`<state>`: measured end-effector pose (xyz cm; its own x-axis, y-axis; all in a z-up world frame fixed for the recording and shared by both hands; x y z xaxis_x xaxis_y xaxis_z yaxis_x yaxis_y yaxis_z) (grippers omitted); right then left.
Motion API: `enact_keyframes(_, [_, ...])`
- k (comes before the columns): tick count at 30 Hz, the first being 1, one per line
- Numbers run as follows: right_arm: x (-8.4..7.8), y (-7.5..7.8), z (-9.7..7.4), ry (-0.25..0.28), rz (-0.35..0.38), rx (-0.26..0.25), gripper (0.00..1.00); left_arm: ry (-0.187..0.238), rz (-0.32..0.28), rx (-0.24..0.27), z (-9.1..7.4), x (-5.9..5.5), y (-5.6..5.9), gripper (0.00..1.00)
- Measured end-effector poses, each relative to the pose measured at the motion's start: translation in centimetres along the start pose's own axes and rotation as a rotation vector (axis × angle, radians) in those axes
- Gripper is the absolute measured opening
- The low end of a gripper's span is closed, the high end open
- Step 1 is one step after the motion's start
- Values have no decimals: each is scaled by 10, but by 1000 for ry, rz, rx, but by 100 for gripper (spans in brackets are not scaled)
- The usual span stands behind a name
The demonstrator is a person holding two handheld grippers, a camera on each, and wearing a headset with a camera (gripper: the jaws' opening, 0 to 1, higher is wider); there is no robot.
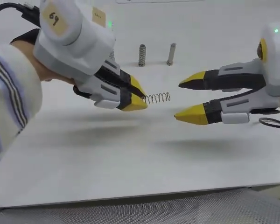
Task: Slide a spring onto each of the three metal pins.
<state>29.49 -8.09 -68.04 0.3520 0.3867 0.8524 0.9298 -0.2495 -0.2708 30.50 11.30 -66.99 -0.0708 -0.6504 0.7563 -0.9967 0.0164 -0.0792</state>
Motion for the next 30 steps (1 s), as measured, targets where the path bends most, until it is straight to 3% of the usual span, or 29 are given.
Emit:
enact_keyframes(18, [5, -4, 21, -26, -14, 87, 26, 46, -18, 18, 0, 4, 5, 2])
enact_keyframes(22, [4, -2, 23, -41, -11, 89, 24, 41, -20, 15, 2, 2, 5, 2])
enact_keyframes(30, [4, 1, 24, -63, -3, 85, 11, 52, -23, 0, 7, -1, 9, 2])
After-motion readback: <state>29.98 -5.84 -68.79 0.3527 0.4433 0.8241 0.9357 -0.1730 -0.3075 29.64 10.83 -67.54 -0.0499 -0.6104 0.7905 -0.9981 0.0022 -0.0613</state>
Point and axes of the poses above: the centre of the closed fingertips' face, and the gripper's own axes: z roughly forward along the fingers, y roughly to its right, x roughly out of its top, the point moved 10 cm from there along -z, roughly backward along the fingers, and after that the axes turned 7 degrees about z, right-handed, at the moved point
